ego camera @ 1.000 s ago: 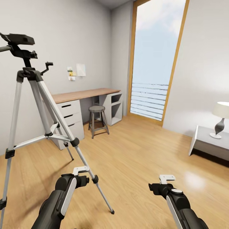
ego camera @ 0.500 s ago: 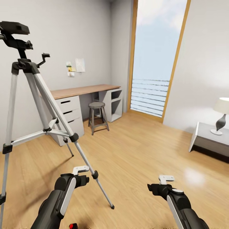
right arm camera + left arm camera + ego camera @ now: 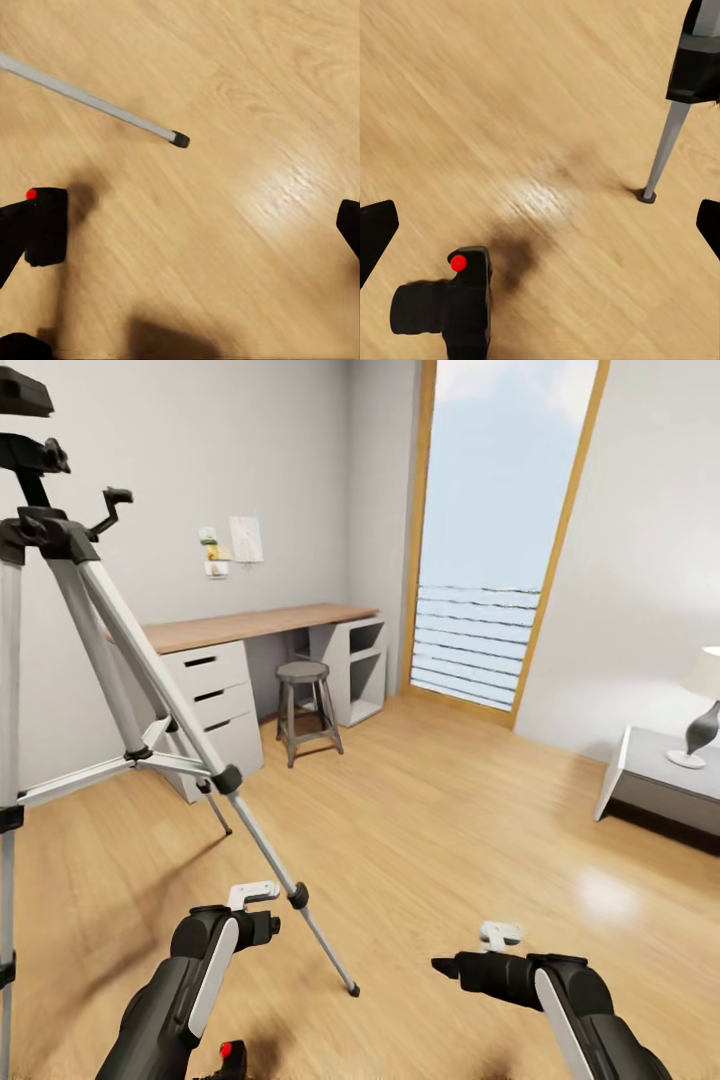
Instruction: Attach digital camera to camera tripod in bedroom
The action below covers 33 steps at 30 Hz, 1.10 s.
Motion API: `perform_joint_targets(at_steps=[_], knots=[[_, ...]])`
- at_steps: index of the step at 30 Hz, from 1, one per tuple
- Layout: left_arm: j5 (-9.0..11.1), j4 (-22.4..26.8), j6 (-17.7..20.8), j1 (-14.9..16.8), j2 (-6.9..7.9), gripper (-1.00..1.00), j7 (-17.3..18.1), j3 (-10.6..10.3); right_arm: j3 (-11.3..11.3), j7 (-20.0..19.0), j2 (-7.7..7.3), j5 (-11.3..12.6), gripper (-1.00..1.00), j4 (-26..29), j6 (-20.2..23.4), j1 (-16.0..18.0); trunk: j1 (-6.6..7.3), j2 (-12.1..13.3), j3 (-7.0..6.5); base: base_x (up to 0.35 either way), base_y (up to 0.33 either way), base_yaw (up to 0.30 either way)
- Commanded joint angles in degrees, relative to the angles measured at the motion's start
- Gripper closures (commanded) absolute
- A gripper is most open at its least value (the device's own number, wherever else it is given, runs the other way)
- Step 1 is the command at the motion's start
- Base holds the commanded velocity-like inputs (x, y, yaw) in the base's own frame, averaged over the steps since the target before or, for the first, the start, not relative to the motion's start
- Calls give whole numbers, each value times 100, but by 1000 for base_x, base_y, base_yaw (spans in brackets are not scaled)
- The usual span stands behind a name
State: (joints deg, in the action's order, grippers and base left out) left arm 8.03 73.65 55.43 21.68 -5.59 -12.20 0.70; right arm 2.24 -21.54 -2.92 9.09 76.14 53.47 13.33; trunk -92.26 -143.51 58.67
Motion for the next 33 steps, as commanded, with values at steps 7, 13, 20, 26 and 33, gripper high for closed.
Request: perform_joint_targets(at_steps=[7,13,20,26,33], knots=[[174,1,21,3,1,-100,34,10,328,-643,-321,103,-100,42,198,3,-17,-12,161,0,0,0],[618,-3,21,3,20,-100,230,88,510,-850,-395,118,-100,166,388,3,-32,-20,294,0,0,0],[1071,-1,9,3,82,-100,326,211,600,-1458,-441,111,-100,416,653,3,-50,-30,449,0,0,0],[1119,0,4,3,91,-100,298,226,602,-1641,-474,90,-100,449,653,3,-66,-38,582,0,0,0],[1121,0,5,3,92,-100,276,224,602,-1662,-475,62,-100,454,653,3,-84,-47,737,0,0,0]])
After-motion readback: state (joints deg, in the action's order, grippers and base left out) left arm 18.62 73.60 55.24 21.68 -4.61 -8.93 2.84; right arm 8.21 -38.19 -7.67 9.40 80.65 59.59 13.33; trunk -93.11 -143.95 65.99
